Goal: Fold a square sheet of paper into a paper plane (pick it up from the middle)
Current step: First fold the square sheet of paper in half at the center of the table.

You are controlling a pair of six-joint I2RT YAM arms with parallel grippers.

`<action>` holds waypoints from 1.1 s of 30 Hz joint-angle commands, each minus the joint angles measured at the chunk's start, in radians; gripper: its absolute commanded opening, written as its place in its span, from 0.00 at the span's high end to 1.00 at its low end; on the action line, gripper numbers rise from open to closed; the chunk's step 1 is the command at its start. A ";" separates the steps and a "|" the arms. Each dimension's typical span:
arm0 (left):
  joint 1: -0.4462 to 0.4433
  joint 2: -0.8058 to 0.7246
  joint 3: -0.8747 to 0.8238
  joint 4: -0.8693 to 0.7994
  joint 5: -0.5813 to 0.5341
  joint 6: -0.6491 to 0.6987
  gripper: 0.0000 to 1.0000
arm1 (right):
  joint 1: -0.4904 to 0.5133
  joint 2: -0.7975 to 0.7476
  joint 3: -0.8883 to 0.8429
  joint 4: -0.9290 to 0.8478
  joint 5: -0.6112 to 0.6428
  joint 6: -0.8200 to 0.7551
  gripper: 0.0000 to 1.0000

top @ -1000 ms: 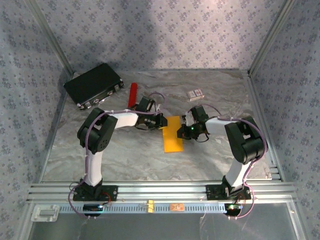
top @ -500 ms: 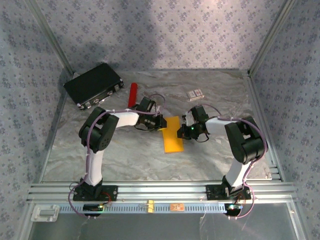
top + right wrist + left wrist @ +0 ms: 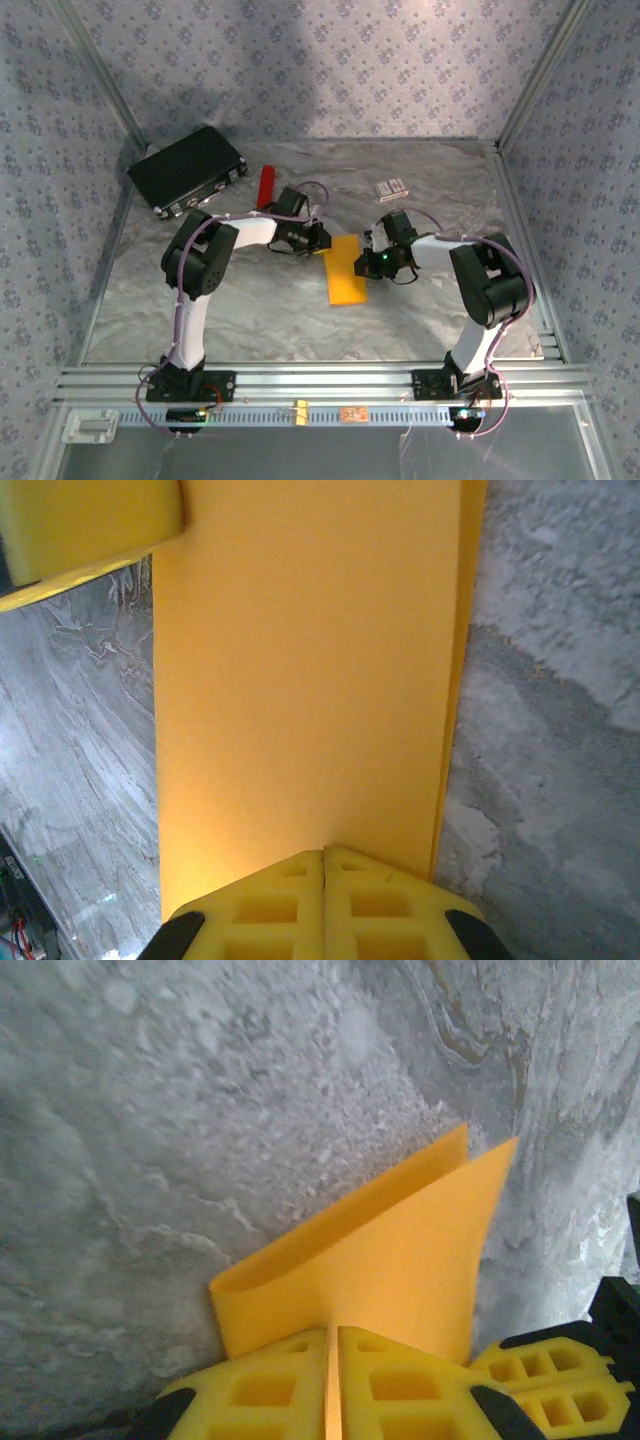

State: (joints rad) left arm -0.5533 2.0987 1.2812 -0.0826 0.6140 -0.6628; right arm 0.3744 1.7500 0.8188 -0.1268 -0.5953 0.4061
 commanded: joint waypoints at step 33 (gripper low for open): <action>0.045 0.104 0.120 -0.098 -0.063 0.031 0.89 | -0.020 0.059 -0.062 -0.153 0.170 -0.026 1.00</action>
State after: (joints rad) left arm -0.5343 2.1658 1.3964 -0.1398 0.6243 -0.6403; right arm 0.3714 1.7500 0.8165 -0.1268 -0.5961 0.4026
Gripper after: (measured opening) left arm 0.112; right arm 0.052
